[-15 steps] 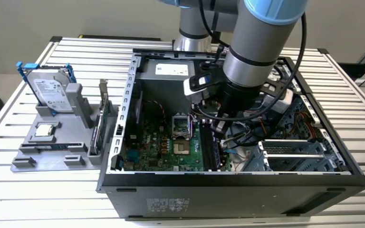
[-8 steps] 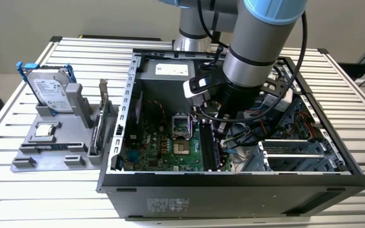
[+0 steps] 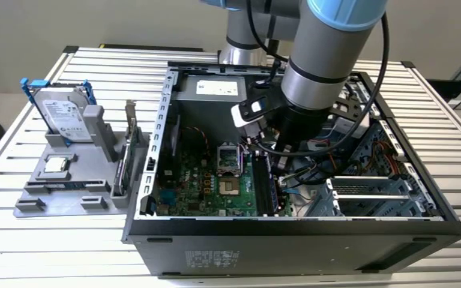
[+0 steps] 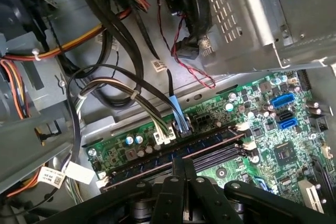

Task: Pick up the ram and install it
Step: 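Press down the ram until it locks into place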

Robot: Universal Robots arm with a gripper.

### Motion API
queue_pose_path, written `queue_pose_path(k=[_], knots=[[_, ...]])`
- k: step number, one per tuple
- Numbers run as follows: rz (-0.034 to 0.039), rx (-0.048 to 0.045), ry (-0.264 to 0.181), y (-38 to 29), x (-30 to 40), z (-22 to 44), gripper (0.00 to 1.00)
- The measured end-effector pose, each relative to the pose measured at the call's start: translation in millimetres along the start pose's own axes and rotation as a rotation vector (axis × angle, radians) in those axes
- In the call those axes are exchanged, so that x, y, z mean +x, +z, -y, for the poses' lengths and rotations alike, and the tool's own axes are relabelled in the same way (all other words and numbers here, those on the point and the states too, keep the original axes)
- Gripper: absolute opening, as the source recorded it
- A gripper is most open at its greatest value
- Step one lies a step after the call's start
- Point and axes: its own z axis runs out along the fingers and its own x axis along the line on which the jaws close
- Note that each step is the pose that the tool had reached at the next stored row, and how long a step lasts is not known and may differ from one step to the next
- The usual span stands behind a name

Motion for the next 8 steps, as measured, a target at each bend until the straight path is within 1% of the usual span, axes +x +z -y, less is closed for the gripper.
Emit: queue_pose_path(k=[8], knots=[[0.0011, -0.0027, -0.067, 0.1, 0.0, 0.0, 0.00]])
